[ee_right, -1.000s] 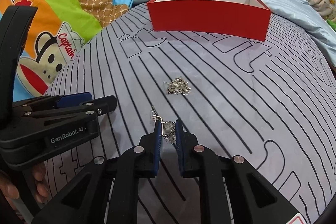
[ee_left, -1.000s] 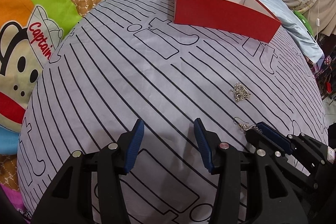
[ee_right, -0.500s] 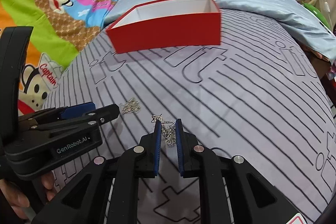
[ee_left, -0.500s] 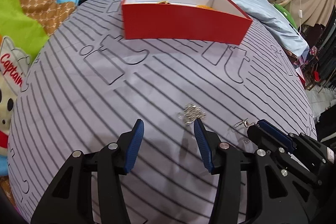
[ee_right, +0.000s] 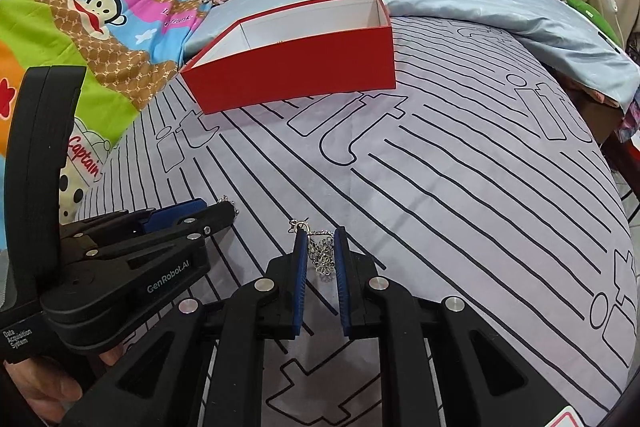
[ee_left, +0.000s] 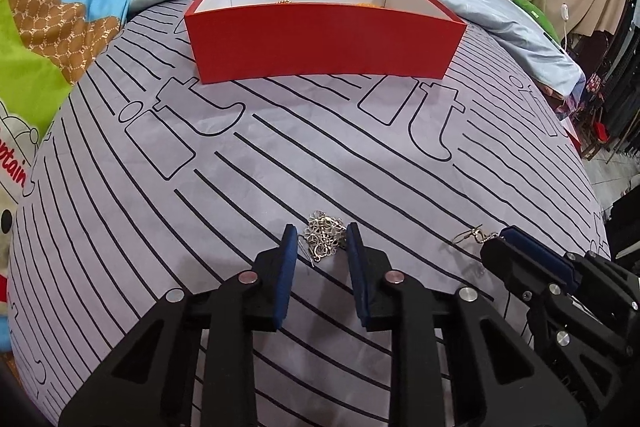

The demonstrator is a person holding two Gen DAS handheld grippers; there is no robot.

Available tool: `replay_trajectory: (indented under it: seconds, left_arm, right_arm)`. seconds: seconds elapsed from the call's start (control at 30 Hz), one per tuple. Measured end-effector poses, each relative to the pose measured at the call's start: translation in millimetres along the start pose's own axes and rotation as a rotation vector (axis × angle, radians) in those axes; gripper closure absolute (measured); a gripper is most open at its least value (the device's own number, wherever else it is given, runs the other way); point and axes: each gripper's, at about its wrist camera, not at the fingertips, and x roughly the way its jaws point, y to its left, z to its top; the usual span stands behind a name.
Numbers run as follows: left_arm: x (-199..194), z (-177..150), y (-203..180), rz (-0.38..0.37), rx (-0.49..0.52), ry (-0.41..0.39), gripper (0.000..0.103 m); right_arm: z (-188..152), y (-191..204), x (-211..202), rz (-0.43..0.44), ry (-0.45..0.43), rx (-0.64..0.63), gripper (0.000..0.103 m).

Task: Organize jewelry
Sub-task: 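Grasp the second silver pendant with the left tool while the right tool holds the chain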

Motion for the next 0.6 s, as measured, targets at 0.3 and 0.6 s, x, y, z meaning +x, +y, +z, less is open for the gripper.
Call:
replay_trajectory:
  seconds: [0.3, 0.6]
  left_arm:
    - [-6, -4, 8, -0.030, -0.021, 0.009, 0.103]
    - [-24, -7, 30, -0.032, -0.062, -0.018, 0.103]
  right_arm:
    - [1, 5, -6, 0.009, -0.014, -0.012, 0.090]
    - [3, 9, -9, 0.019, -0.021, -0.013, 0.090]
